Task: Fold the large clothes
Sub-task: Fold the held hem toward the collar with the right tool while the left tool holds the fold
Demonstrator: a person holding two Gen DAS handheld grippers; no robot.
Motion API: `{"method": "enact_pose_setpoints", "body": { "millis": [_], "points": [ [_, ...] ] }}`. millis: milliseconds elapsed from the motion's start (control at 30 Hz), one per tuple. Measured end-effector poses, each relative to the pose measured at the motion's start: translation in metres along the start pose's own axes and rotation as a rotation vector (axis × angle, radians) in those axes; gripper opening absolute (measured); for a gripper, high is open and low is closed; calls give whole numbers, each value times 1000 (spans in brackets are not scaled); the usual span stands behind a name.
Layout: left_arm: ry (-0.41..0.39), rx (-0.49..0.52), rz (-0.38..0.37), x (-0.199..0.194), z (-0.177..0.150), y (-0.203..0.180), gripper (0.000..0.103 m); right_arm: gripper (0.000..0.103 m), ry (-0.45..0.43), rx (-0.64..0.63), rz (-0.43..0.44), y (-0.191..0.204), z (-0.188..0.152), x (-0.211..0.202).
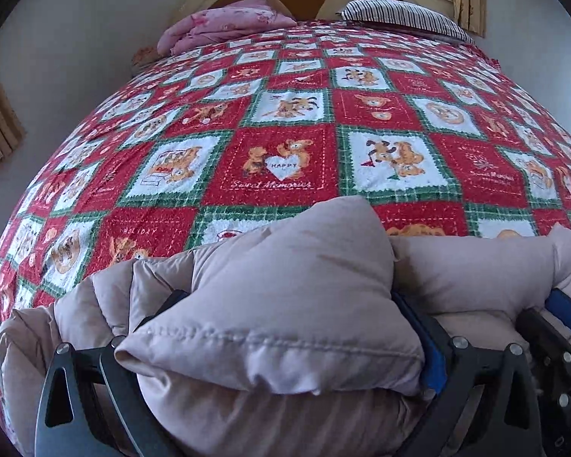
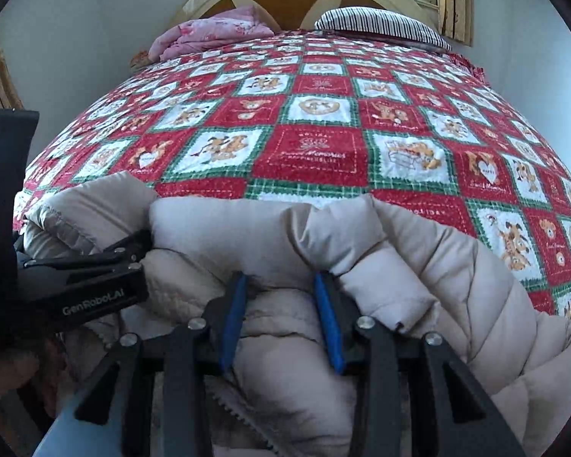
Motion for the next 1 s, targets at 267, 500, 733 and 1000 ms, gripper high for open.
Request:
{"method": "enact_pose_setpoints", "body": {
  "millis": [267, 500, 733, 1000],
  "points": [
    [0, -9, 5, 3, 0, 2, 102, 40, 2, -5, -5, 1, -2, 2],
    [-7, 1, 21, 2, -1, 2, 103, 40, 1, -7, -8, 1, -2, 3],
    [-10, 8, 35, 3, -1, 1, 103, 40, 4, -26, -23, 1, -2, 4],
    [-11, 10, 41, 3, -1, 1, 103, 40, 5, -30, -27, 2, -2, 4]
  ]
}}
Point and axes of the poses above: each gripper's, at about its wrist camera, not at the fingertips, and x roughly the way its jaws point, y to its left, z to its top, the point moved 10 cm from there along x, roughly the way its jaws point, and after that the axes turned 8 degrees about -y, right-handed, at the moved point
